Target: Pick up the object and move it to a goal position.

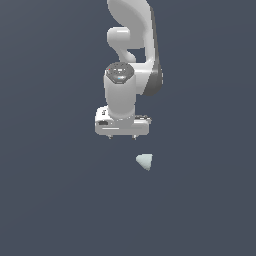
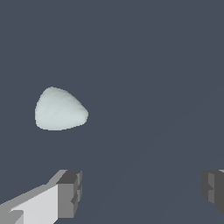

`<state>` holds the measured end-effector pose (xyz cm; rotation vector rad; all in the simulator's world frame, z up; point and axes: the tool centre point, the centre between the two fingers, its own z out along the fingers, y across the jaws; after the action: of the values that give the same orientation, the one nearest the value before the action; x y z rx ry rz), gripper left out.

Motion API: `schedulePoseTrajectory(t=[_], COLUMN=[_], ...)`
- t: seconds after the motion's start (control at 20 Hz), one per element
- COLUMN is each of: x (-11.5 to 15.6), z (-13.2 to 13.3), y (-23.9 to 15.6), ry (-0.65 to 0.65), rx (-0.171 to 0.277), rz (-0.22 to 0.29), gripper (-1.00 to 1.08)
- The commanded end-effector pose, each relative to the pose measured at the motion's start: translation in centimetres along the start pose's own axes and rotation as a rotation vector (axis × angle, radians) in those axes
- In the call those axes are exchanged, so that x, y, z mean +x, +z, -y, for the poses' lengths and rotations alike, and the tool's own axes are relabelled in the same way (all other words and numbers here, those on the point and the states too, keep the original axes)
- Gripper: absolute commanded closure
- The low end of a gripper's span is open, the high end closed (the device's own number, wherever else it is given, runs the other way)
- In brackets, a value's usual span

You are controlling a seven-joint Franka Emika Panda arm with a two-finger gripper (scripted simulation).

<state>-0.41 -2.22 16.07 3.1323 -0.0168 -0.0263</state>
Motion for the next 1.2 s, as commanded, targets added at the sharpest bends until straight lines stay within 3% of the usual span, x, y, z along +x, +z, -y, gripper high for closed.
schedulePoseTrajectory(t=[0.0,0.35,0.55,1.15], x=[0.0,-0.3,-0.4,1.1], z=[0.0,2.6,2.7,4.5], y=[0.0,0.5,0.5,2.1], ry=[0.0,-0.048,-0.055,0.032], rx=[0.0,0.022,0.024,0.02], rz=[0.0,0.022,0.025,0.014], gripper=[-0.92,-0.92,-0.92,-0.92])
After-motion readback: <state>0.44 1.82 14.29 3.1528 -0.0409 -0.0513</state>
